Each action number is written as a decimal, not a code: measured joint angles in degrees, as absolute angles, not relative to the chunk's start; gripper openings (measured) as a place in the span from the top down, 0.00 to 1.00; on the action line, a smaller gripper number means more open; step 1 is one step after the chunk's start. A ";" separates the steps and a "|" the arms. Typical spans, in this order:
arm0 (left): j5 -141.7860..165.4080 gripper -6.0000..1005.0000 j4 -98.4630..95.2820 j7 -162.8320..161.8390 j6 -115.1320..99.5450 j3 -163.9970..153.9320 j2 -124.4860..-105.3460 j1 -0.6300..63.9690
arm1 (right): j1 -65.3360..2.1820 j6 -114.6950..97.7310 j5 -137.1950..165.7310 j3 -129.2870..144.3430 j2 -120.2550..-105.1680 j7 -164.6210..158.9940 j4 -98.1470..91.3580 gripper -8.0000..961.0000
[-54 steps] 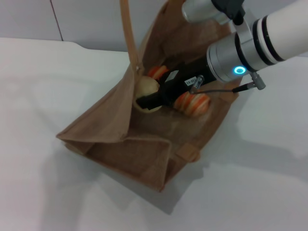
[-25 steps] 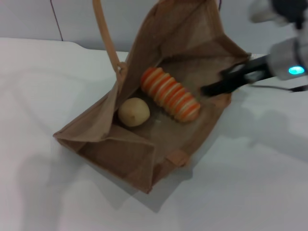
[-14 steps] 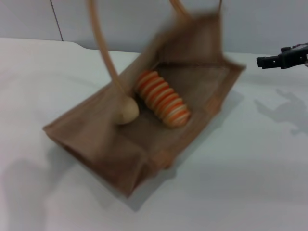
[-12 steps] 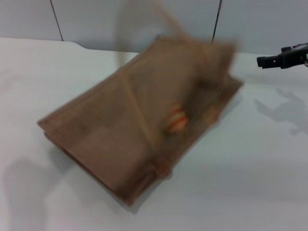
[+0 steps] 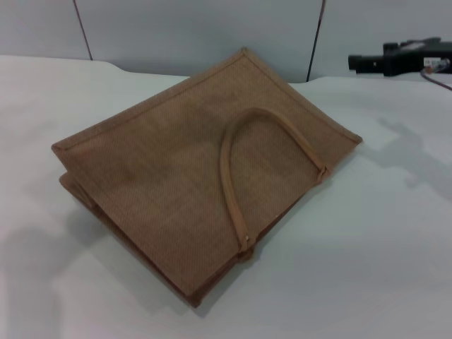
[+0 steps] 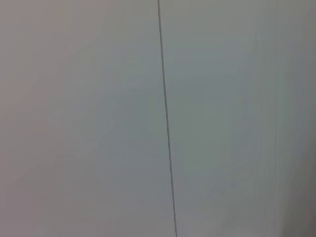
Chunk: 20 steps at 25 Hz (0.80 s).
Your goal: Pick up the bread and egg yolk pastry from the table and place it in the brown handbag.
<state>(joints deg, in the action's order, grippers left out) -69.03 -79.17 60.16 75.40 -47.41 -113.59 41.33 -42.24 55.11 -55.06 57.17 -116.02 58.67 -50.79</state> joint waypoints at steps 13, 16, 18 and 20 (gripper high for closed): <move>-91.41 0.42 -59.16 93.46 65.27 -45.05 -116.49 31.74 | -36.24 42.00 -105.74 58.96 -117.01 112.59 -34.20 0.14; -96.82 0.42 -52.62 105.30 64.40 -45.37 -116.63 30.35 | -36.48 41.07 -118.30 58.86 -116.87 126.89 -28.59 0.14; -98.44 0.42 -49.64 110.83 63.98 -45.46 -116.85 30.39 | -36.54 39.95 -123.41 58.60 -116.89 132.98 -26.19 0.14; -101.36 0.42 -45.78 117.89 63.35 -45.62 -117.01 30.54 | -36.54 38.96 -129.33 58.48 -117.01 139.78 -23.32 0.14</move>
<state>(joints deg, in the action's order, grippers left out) -101.36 -45.78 117.89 63.35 -45.62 -117.01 30.54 -36.54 38.96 -129.33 58.48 -117.01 139.78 -23.32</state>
